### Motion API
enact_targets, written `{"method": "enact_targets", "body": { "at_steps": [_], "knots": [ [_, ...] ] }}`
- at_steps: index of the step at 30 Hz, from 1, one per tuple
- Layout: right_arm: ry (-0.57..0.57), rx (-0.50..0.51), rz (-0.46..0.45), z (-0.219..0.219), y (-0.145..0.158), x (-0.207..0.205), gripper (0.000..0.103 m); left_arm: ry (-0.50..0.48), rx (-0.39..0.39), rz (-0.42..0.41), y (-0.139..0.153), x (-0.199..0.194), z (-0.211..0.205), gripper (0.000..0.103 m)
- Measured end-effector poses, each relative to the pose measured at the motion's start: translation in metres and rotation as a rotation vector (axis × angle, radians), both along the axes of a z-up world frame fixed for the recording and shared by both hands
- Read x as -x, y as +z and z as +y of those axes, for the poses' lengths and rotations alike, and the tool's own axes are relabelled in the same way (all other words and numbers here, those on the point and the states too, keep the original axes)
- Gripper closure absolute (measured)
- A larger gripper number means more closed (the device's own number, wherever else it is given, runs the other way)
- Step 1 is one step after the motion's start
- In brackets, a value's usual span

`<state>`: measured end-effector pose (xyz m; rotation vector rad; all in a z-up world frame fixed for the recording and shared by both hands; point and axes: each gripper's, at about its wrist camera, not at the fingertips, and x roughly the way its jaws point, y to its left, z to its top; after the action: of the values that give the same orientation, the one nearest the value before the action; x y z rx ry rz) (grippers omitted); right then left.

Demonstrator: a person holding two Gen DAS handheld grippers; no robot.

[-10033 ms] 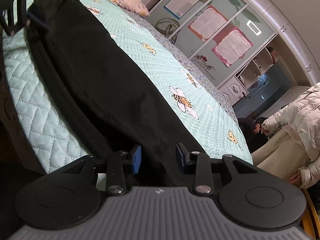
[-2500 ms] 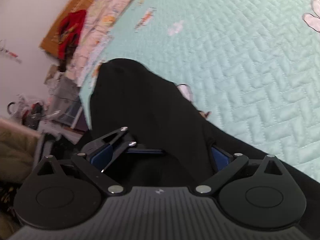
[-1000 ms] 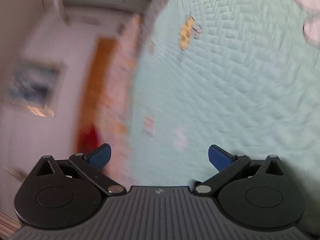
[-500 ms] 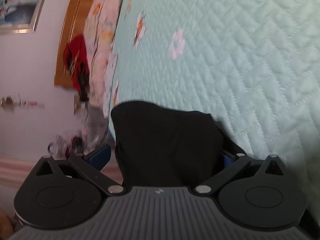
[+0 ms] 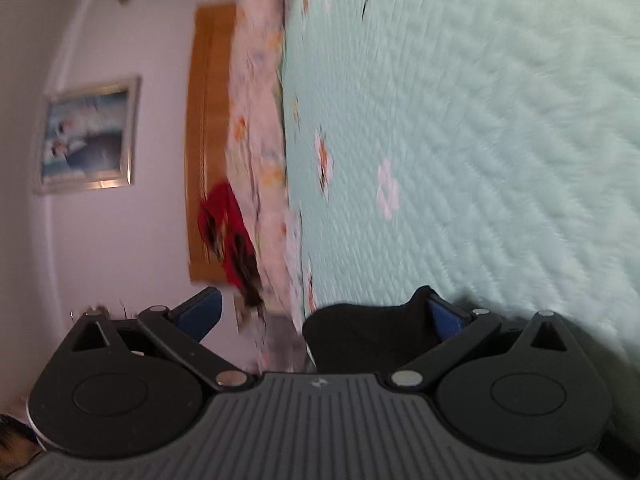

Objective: Fold clothes

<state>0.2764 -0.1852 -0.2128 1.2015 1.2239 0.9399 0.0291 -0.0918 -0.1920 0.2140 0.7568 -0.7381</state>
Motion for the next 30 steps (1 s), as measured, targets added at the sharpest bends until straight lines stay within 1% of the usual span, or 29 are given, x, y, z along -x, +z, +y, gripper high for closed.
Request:
{"method": "enact_targets", "body": {
  "at_steps": [1,3,4,5,7,8,10,11,12,14,16,18,19,20,21,22,23,24,25,26,27,28,29,30],
  "knots": [
    [-0.052,-0.002,-0.014,-0.008,0.001,0.005,0.0,0.0,-0.001,0.0,0.0,0.0,0.0,0.001],
    [-0.199,0.015,-0.028,-0.034,0.003,0.008,0.0,0.0,0.0,0.003,0.0,0.0,-0.001,0.001],
    [-0.261,0.037,-0.018,-0.047,0.005,0.008,0.0,0.0,-0.001,0.006,0.001,0.0,-0.001,0.001],
    [-0.292,0.081,-0.013,-0.056,0.01,0.009,0.0,0.001,0.0,0.009,0.001,0.0,-0.001,0.001],
    [-0.299,0.167,-0.066,-0.063,0.03,0.018,0.0,0.007,0.014,0.022,0.004,-0.002,0.001,0.001],
    [-0.269,0.194,-0.111,-0.059,0.044,0.027,0.0,0.022,0.038,0.034,0.007,-0.003,0.006,0.002],
    [-0.221,0.233,-0.209,-0.051,0.069,0.053,0.0,0.052,0.087,0.058,0.014,-0.006,0.016,0.012],
    [-0.209,0.245,-0.26,-0.048,0.081,0.071,0.0,0.066,0.111,0.07,0.018,-0.008,0.021,0.021],
    [-0.213,0.259,-0.303,-0.05,0.091,0.088,0.0,0.079,0.128,0.075,0.025,-0.008,0.031,0.025],
    [-0.262,0.29,-0.371,-0.064,0.106,0.124,0.0,0.113,0.15,0.025,0.045,-0.003,0.048,0.025],
    [-0.328,0.297,-0.399,-0.079,0.112,0.15,0.0,0.16,0.171,-0.042,0.066,0.001,0.071,0.024],
    [-0.386,0.261,-0.377,-0.099,0.109,0.171,0.0,0.225,0.189,-0.103,0.088,0.001,0.097,0.014],
    [-0.396,0.225,-0.348,-0.102,0.103,0.177,0.0,0.276,0.178,-0.116,0.094,-0.005,0.11,0.012],
    [-0.401,0.186,-0.319,-0.102,0.096,0.18,0.0,0.333,0.142,-0.113,0.096,-0.015,0.122,0.01],
    [-0.394,0.143,-0.29,-0.096,0.087,0.178,0.0,0.386,0.09,-0.094,0.093,-0.026,0.132,0.01],
    [-0.38,0.1,-0.261,-0.089,0.082,0.178,0.0,0.444,0.02,-0.062,0.085,-0.039,0.142,0.01],
    [-0.366,0.058,-0.232,-0.082,0.076,0.178,0.0,0.488,-0.054,-0.03,0.075,-0.049,0.15,0.011],
    [-0.341,0.026,-0.2,-0.074,0.07,0.175,0.0,0.515,-0.114,0.003,0.063,-0.056,0.16,0.014],
    [-0.319,0.054,-0.171,-0.067,0.061,0.169,0.0,0.532,-0.117,0.041,0.053,-0.059,0.173,0.015],
    [-0.32,0.143,-0.153,-0.063,0.051,0.161,0.001,0.549,-0.121,0.08,0.043,-0.063,0.186,0.019],
    [-0.321,0.233,-0.135,-0.06,0.041,0.153,0.006,0.564,-0.117,0.115,0.034,-0.065,0.199,0.019],
    [-0.321,0.323,-0.117,-0.057,0.032,0.145,0.013,0.56,-0.063,0.126,0.032,-0.062,0.209,0.02],
    [-0.338,0.395,-0.102,-0.063,0.023,0.139,0.051,0.555,-0.054,0.119,0.034,-0.061,0.21,0.021],
    [-0.384,0.418,-0.089,-0.08,0.017,0.138,0.071,0.546,-0.069,0.108,0.035,-0.06,0.207,0.021]
  ]
}}
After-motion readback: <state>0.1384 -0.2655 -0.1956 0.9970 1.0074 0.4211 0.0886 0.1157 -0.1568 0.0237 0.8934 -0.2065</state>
